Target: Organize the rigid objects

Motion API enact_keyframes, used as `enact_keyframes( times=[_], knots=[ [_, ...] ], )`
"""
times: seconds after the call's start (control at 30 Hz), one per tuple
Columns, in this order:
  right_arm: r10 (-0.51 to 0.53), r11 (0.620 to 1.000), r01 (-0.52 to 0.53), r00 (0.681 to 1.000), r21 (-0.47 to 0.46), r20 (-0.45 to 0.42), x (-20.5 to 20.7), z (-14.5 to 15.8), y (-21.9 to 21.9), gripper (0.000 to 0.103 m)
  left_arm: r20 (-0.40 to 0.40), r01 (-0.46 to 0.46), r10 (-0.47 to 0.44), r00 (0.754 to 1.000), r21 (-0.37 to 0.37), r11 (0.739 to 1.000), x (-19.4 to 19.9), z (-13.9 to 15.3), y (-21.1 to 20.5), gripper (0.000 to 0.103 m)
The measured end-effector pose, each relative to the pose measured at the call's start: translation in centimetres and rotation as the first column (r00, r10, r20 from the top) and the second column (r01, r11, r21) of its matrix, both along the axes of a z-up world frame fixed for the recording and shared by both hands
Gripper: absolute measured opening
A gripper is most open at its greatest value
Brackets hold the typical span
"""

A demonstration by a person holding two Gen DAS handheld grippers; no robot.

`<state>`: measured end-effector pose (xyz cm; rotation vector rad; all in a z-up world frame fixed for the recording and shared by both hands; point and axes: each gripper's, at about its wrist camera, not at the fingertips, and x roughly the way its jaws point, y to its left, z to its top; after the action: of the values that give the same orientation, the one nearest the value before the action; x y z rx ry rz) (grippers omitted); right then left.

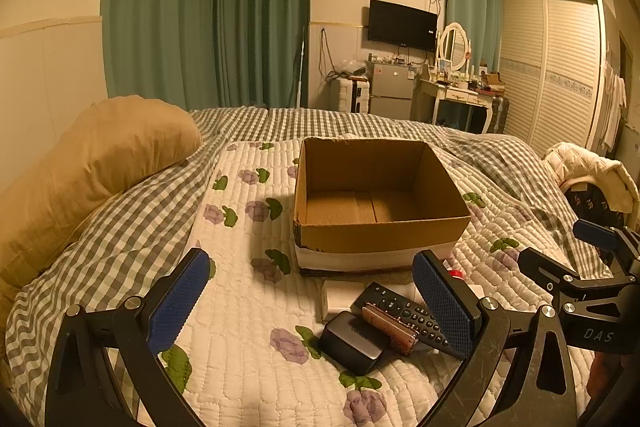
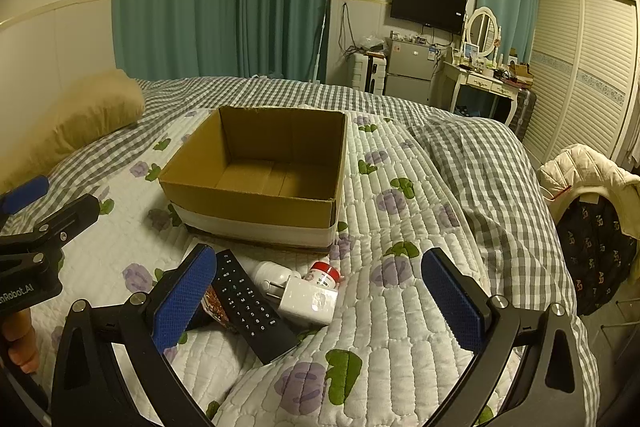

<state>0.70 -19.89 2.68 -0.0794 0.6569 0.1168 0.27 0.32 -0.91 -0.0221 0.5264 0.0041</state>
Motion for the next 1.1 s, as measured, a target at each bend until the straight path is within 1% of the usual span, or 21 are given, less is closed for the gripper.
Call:
enact_keyframes(
  times=[0.5, 0.63, 0.77, 0.87, 0.97, 1.03, 1.1],
  knots=[
    [0.012, 1.000, -0.012, 1.000, -0.008, 0.005, -0.2, 0.5, 0.2, 0.103, 0.011, -0.001, 0.001, 1.000, -0.005, 1.000, 0.0, 0.4, 0.0, 0.103],
    [0.017, 1.000, -0.017, 1.000, -0.012, 0.004, -0.1, 1.1, 0.2, 0.103, 0.010, 0.005, -0.005, 1.000, 0.006, 1.000, 0.2, 0.9, -0.2, 0.103],
    [0.022, 1.000, -0.022, 1.000, -0.013, -0.008, 0.4, 1.4, -0.1, 0.103, -0.004, 0.011, -0.011, 1.000, 0.016, 1.000, 0.8, 0.7, -0.6, 0.103],
    [0.031, 0.999, -0.032, 0.999, -0.010, -0.036, 1.2, 1.0, -0.3, 0.103, -0.035, 0.011, -0.011, 0.999, 0.021, 1.000, 1.6, -0.1, -0.7, 0.103],
    [0.038, 0.999, -0.040, 0.996, -0.024, -0.074, 2.2, 0.0, -0.4, 0.103, -0.092, 0.022, -0.021, 0.996, 0.010, 1.000, 2.8, -1.6, -0.6, 0.103],
    [0.041, 0.999, -0.045, 0.992, -0.028, -0.117, 3.1, -1.2, -0.5, 0.103, -0.130, 0.024, -0.022, 0.991, 0.009, 1.000, 3.5, -2.8, -0.6, 0.103],
    [0.043, 0.999, -0.047, 0.986, -0.022, -0.160, 3.9, -2.6, -0.7, 0.103, -0.164, 0.013, -0.009, 0.986, 0.025, 1.000, 4.1, -4.0, -0.6, 0.103]
  ],
)
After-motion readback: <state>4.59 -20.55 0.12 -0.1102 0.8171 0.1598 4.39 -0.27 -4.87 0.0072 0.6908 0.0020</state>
